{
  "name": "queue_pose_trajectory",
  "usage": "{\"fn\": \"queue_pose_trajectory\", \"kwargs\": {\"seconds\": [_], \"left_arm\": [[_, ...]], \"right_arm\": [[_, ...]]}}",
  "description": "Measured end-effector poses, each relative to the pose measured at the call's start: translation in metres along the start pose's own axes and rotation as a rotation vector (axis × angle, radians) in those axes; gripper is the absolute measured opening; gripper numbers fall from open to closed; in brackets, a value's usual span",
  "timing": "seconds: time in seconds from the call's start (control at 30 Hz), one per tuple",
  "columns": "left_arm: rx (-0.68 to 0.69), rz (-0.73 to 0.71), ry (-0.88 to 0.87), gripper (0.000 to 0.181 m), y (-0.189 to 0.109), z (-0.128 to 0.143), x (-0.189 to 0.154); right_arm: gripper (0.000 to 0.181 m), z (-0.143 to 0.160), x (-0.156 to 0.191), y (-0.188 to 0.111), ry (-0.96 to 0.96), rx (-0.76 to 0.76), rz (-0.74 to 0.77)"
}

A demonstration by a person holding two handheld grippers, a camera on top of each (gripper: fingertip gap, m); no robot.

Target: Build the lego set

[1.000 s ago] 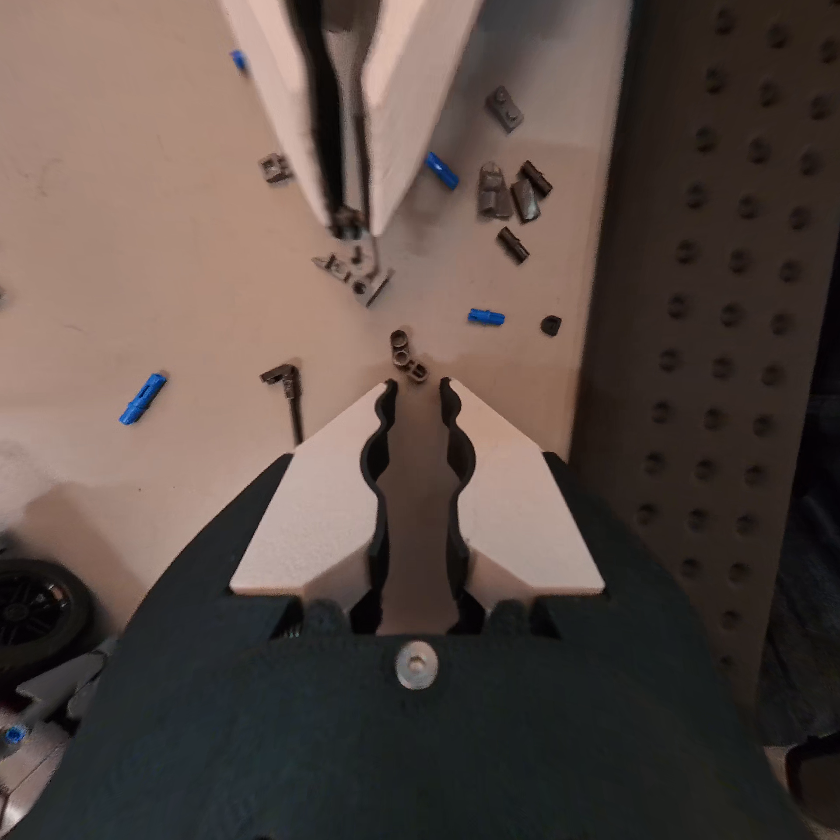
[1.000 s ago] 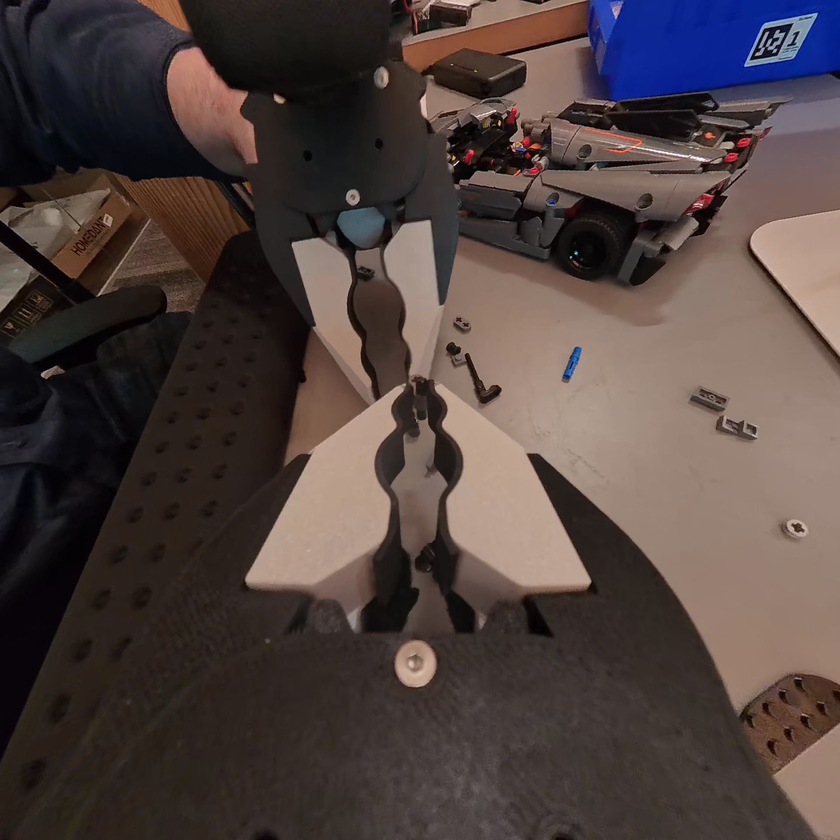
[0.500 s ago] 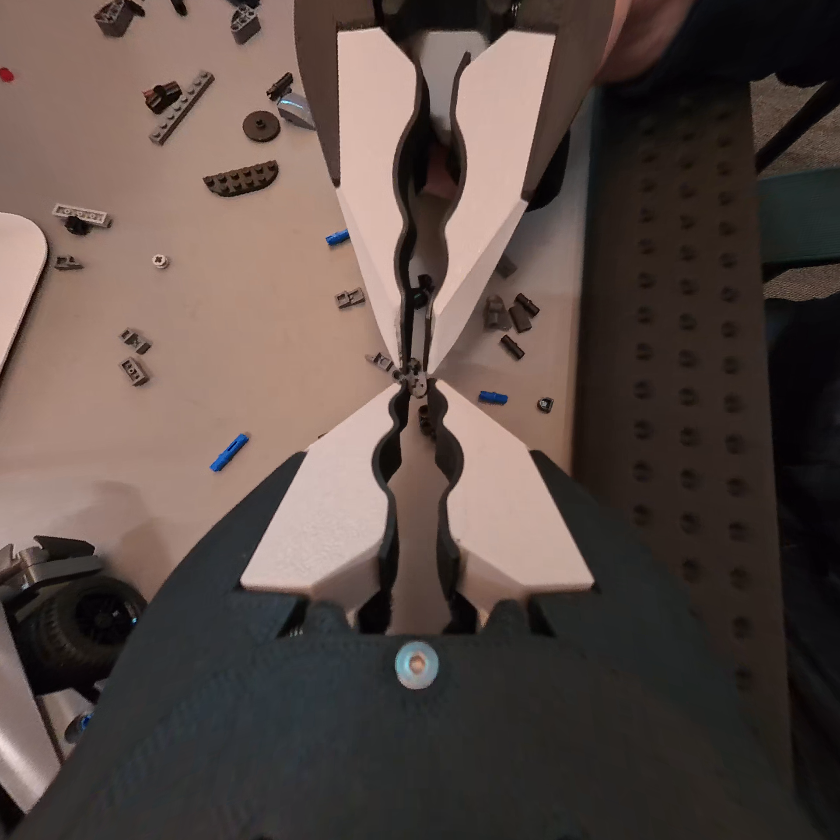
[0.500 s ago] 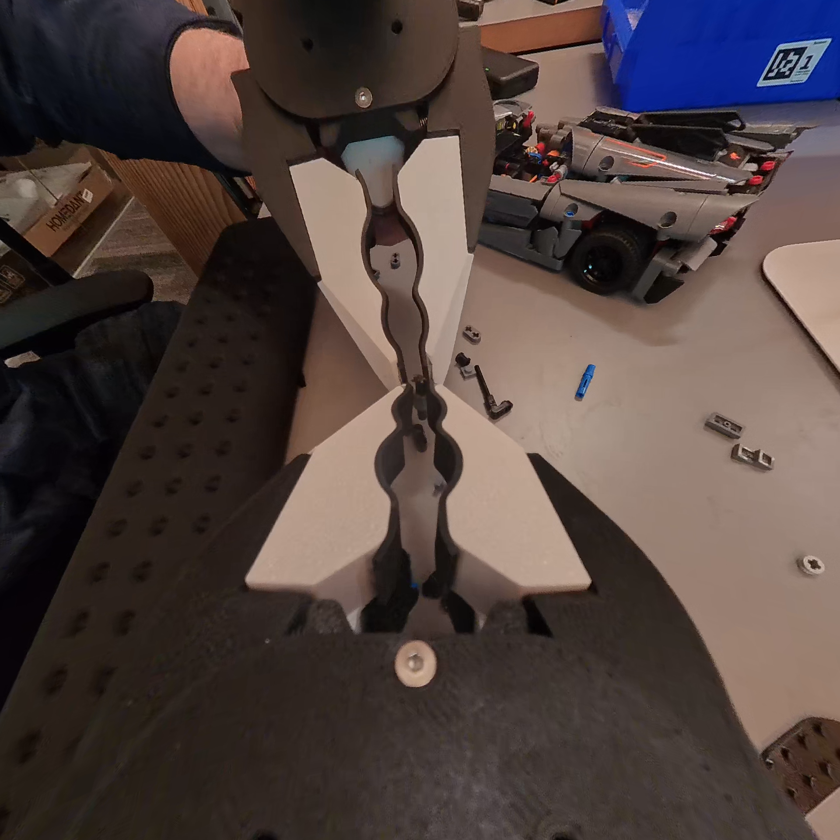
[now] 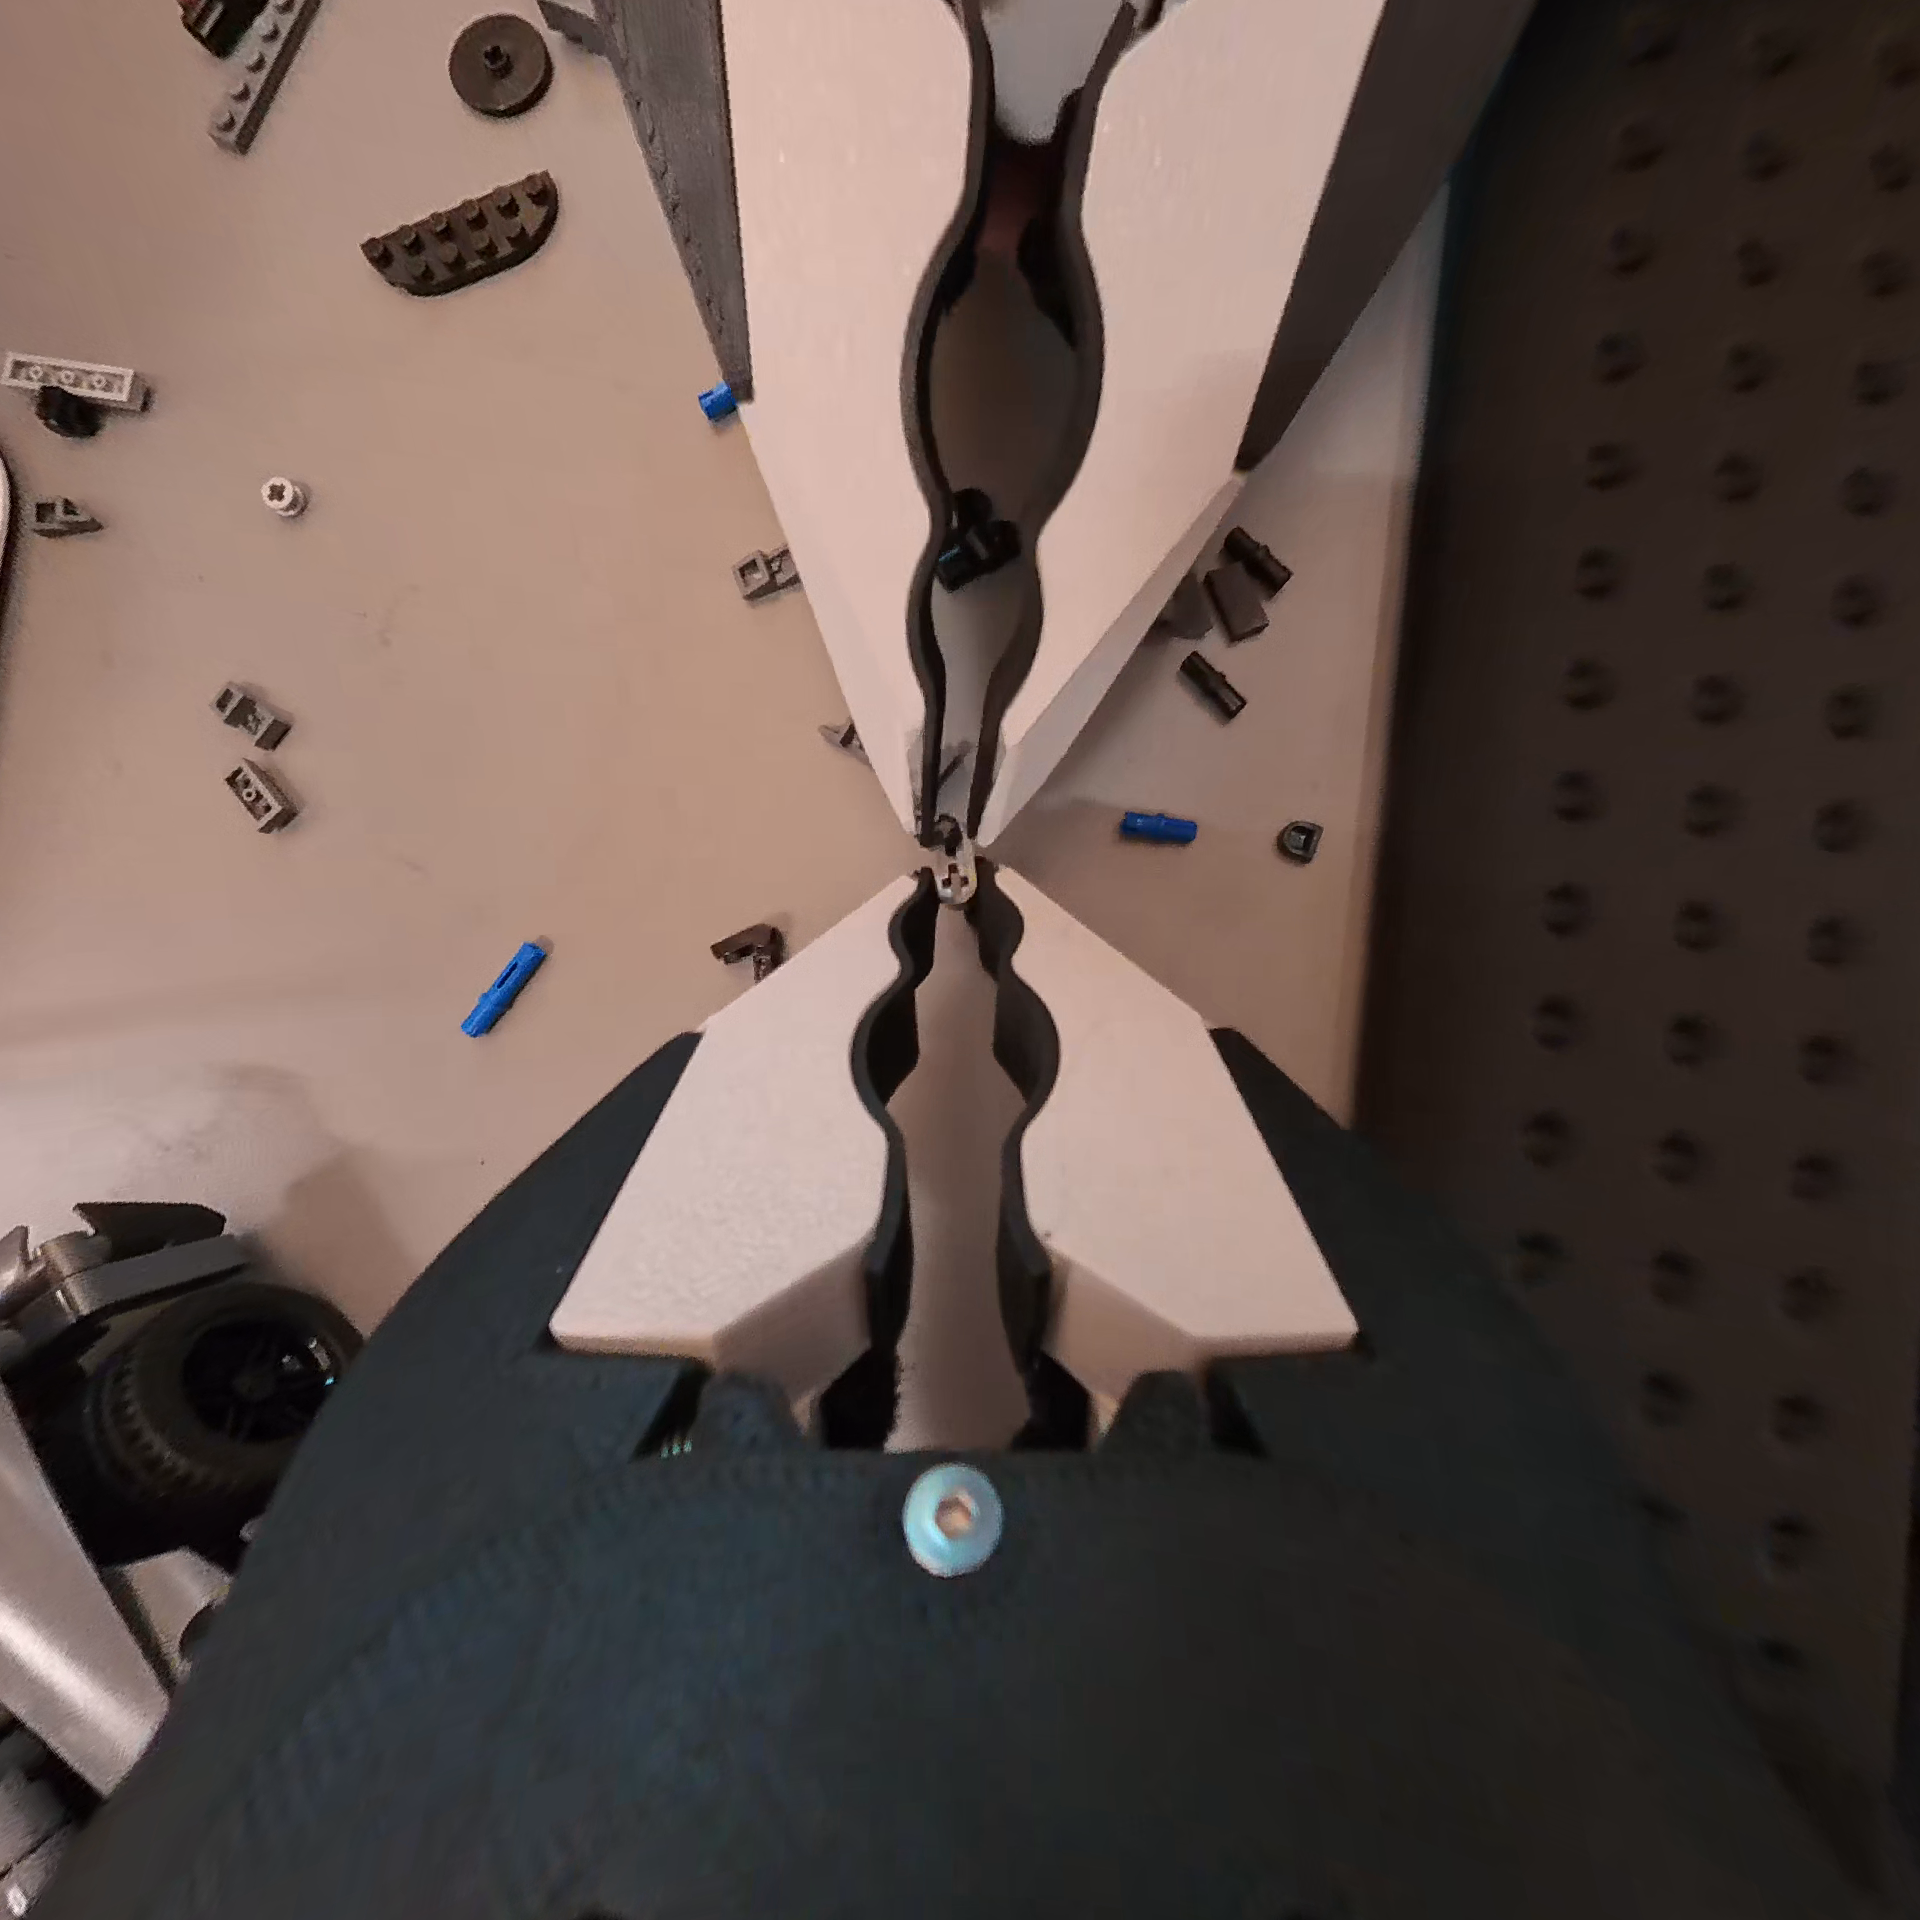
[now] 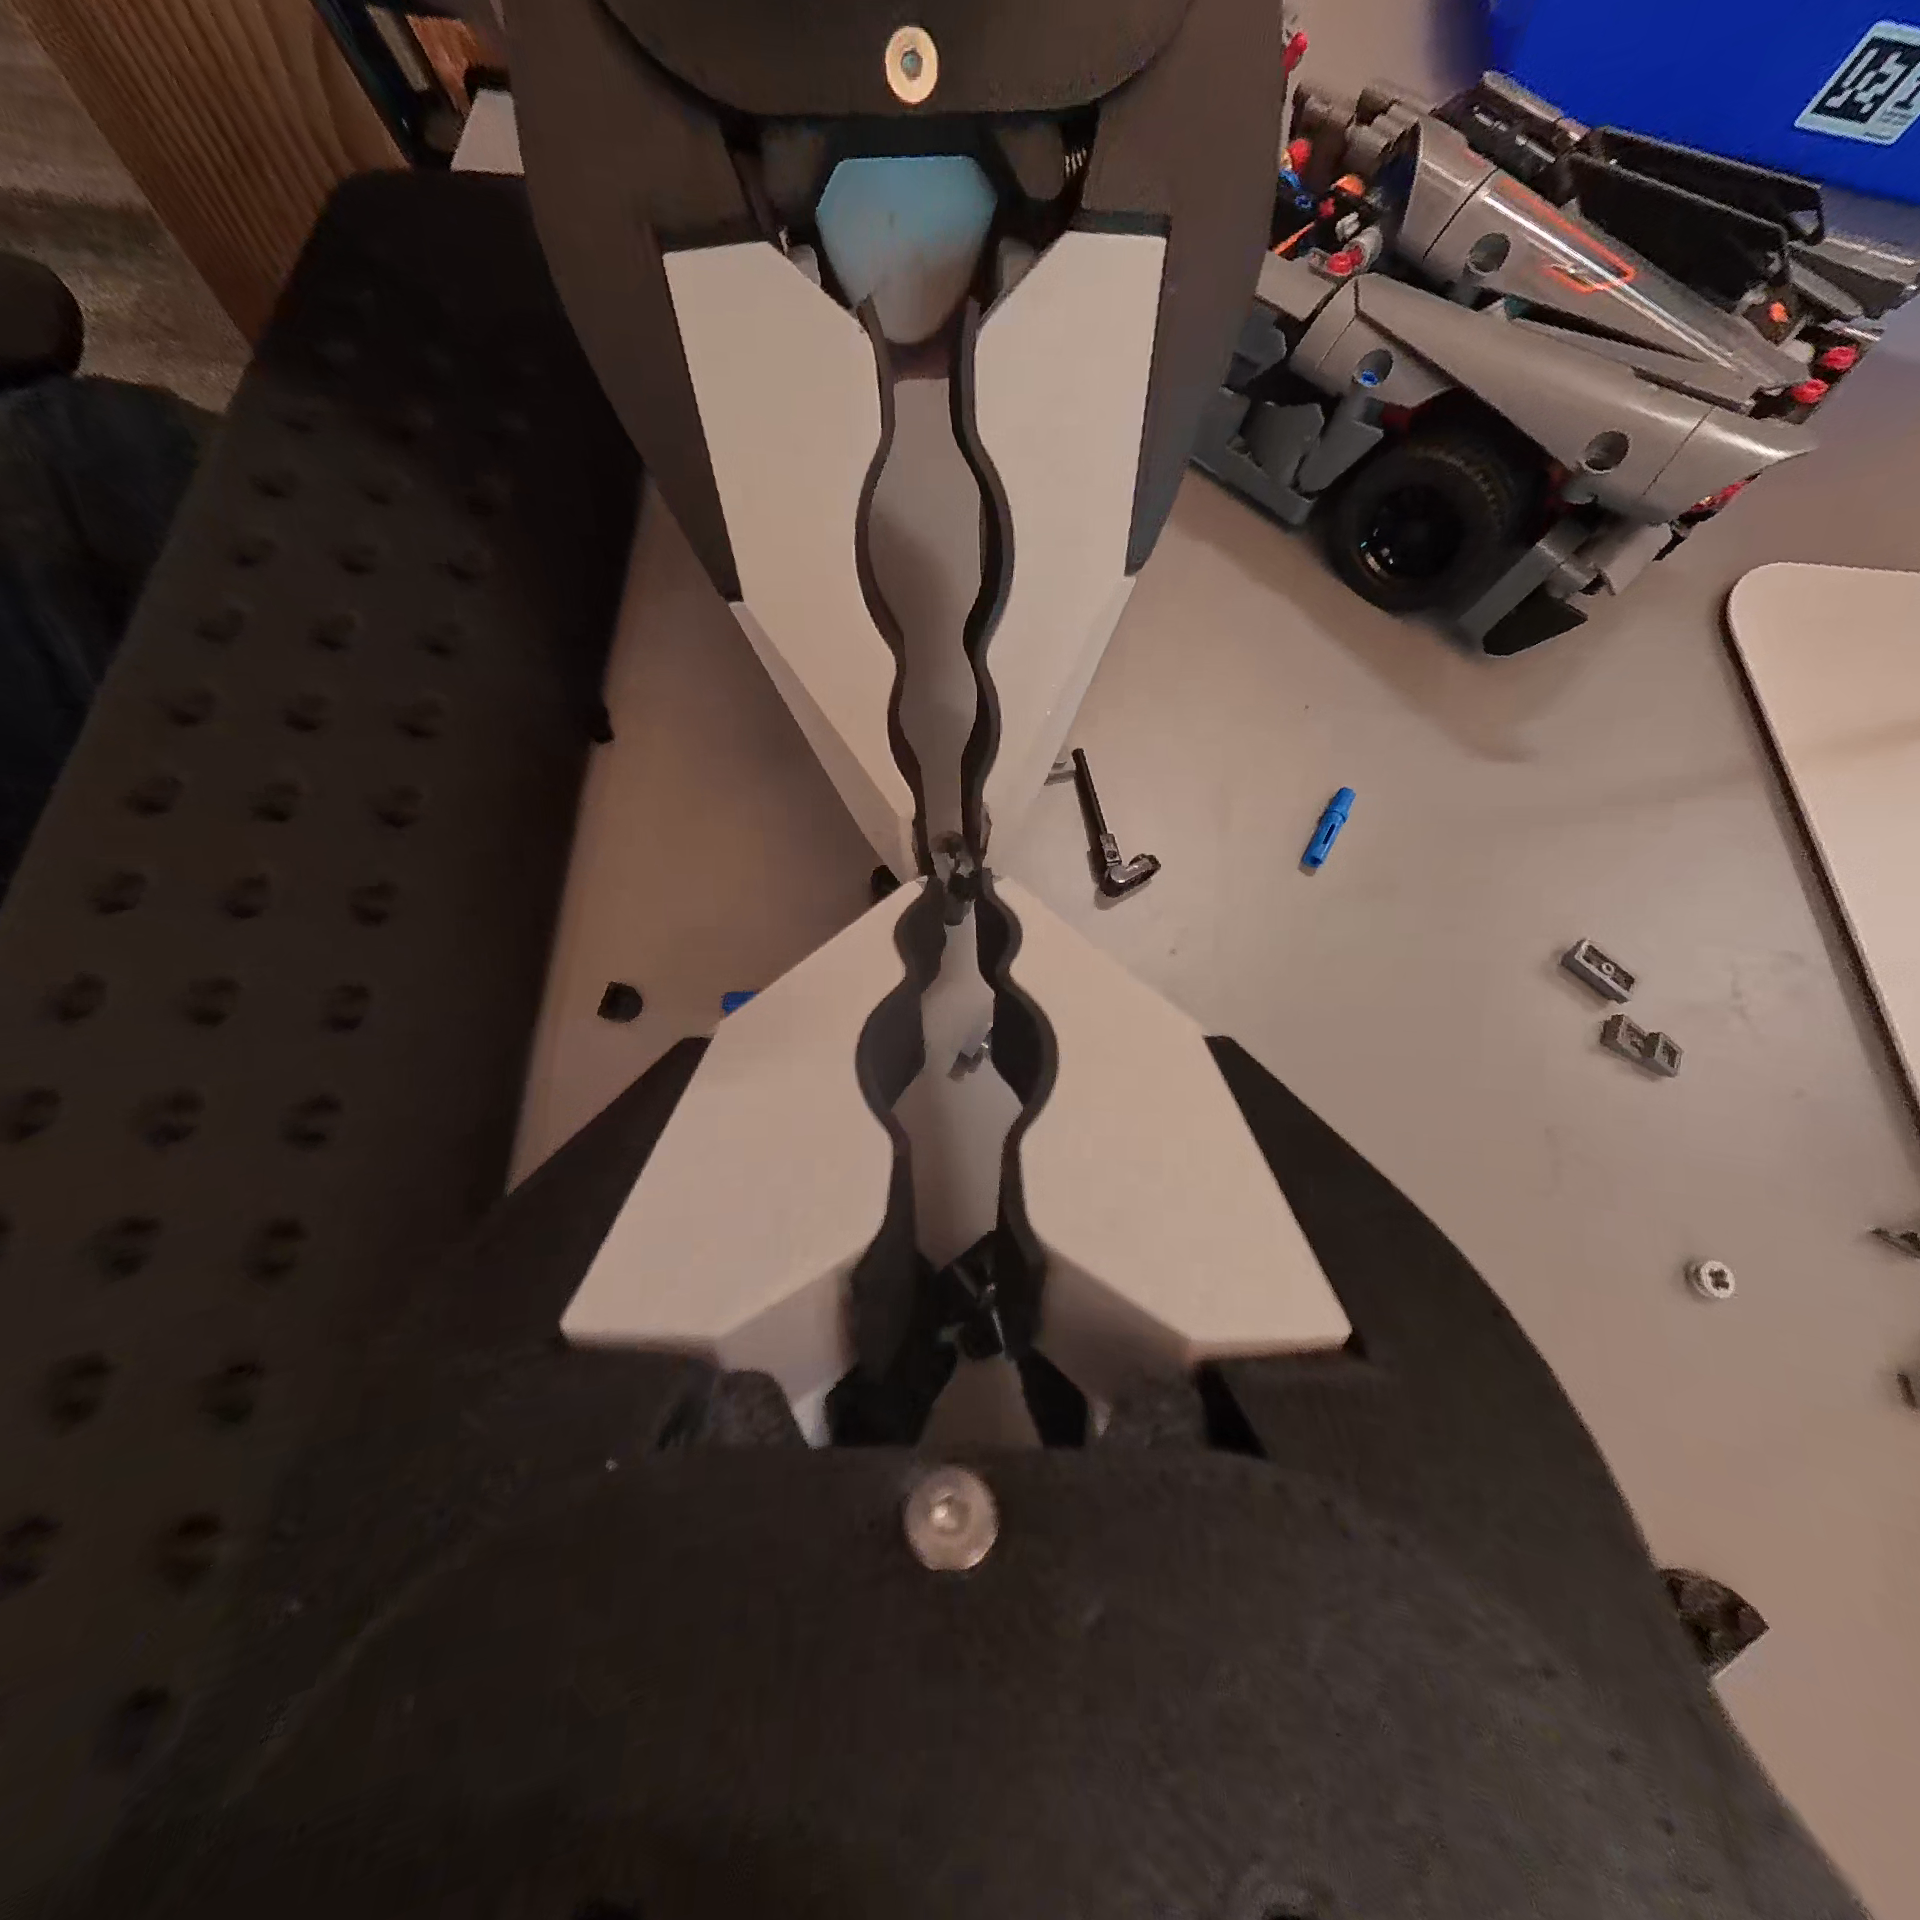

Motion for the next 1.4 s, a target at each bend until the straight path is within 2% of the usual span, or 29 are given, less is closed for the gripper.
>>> {"fn": "queue_pose_trajectory", "kwargs": {"seconds": [0.93, 1.33, 1.4], "left_arm": [[0.055, 0.026, -0.005, 0.005, 0.012, 0.008, -0.005], [0.108, -0.008, 0.035, 0.005, 0.011, 0.008, -0.006], [0.118, -0.013, 0.048, 0.005, 0.011, 0.008, -0.006]], "right_arm": [[0.002, 0.011, 0.003, 0.008, 0.047, 0.053, -0.047], [0.0, 0.012, 0.003, 0.006, 0.094, 0.04, -0.073], [0.0, 0.018, 0.001, 0.006, 0.092, 0.078, -0.058]]}}
Point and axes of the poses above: each gripper's, where its closed fingertips meet, y out along the fingers, z out of its underside, x = y × z across the jaws, the point moved 2 cm from there along -y, back along the fingers, and after that the axes turned 6 degrees about -z, right-handed, at the moved point
